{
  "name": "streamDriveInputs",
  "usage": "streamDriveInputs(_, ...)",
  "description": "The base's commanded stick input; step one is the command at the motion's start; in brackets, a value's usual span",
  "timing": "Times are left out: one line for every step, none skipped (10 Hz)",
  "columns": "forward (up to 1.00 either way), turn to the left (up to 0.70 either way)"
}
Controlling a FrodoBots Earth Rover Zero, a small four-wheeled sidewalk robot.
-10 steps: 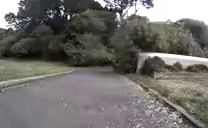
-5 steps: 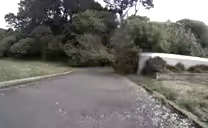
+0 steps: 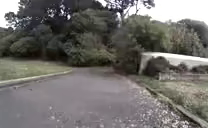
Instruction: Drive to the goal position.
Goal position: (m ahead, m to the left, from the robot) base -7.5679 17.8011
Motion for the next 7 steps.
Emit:
streamDriveInputs(0.5,0.0)
streamDriveInputs(0.5,0.0)
streamDriveInputs(0.5,0.0)
streamDriveInputs(0.5,0.0)
streamDriveInputs(0.5,0.0)
streamDriveInputs(0.5,0.0)
streamDriveInputs(0.5,0.0)
